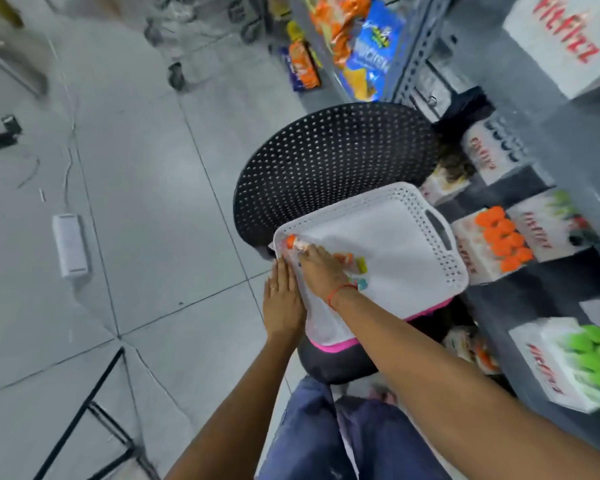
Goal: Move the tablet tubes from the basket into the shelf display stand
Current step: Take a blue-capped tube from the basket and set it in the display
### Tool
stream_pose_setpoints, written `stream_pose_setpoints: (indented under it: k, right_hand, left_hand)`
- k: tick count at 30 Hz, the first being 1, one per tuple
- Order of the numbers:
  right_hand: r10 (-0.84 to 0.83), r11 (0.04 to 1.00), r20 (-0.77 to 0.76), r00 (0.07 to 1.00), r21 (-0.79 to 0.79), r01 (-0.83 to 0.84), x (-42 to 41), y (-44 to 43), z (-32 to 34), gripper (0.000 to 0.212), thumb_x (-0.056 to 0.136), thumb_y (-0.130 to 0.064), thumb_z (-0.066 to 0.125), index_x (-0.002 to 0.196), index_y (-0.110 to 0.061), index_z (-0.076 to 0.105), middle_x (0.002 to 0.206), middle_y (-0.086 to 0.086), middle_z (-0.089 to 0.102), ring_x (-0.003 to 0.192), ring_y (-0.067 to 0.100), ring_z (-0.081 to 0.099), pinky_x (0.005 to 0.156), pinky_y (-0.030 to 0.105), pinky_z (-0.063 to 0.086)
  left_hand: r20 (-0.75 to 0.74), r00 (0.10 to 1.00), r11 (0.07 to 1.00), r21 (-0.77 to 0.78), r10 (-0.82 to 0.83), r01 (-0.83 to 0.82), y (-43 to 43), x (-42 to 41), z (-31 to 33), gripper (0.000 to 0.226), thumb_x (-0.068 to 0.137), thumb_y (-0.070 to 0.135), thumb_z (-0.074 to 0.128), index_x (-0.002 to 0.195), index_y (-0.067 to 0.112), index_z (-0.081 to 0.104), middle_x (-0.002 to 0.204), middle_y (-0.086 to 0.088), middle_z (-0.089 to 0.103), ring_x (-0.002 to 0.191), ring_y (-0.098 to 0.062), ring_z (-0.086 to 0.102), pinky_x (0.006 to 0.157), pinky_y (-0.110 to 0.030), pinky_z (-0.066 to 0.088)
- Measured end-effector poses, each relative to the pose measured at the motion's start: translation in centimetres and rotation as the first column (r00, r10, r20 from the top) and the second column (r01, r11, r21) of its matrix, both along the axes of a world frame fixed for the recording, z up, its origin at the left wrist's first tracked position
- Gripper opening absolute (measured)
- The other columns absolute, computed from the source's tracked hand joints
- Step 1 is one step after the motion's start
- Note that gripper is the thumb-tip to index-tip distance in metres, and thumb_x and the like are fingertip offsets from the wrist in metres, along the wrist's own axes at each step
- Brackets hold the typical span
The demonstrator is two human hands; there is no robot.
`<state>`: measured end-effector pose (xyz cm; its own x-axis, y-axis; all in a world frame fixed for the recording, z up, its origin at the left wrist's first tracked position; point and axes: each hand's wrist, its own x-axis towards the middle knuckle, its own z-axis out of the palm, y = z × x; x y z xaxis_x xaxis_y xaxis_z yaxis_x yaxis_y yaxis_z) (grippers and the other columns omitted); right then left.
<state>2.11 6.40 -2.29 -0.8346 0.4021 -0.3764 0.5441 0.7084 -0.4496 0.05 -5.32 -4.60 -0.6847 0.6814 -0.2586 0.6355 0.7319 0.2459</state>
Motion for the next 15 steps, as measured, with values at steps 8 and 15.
stream_pose_setpoints:
  k: [8, 15]
  right_hand:
    - [0.076, 0.993, 0.105, 0.992, 0.078, -0.084, 0.0, 1.2, 0.6, 0.038, 0.091, -0.008, 0.046, 0.129, -0.013, 0.050, 0.126, 0.021, 0.056, 0.115, 0.038, 0.053, 0.095, 0.044, 0.046]
    - [-0.024, 0.998, 0.176, 0.984, 0.069, 0.012, 1.1, 4.6, 3.5, 0.039, 0.080, -0.020, 0.069, 0.114, -0.002, 0.058, 0.117, 0.022, 0.057, 0.101, 0.040, 0.061, 0.083, 0.041, 0.051]
  left_hand:
    - [0.058, 0.998, 0.999, -0.036, -0.008, 0.010, 0.0, -0.1, -0.5, 0.056, 0.095, 0.018, 0.021, 0.146, 0.002, 0.004, 0.156, -0.015, 0.004, 0.144, -0.027, 0.001, 0.117, -0.043, 0.012]
    - [0.016, 1.000, 0.997, -0.079, -0.002, 0.003, 0.0, 0.2, -0.7, 0.065, 0.099, 0.027, 0.034, 0.147, 0.007, -0.006, 0.158, -0.009, -0.007, 0.143, -0.023, -0.010, 0.114, -0.038, -0.001]
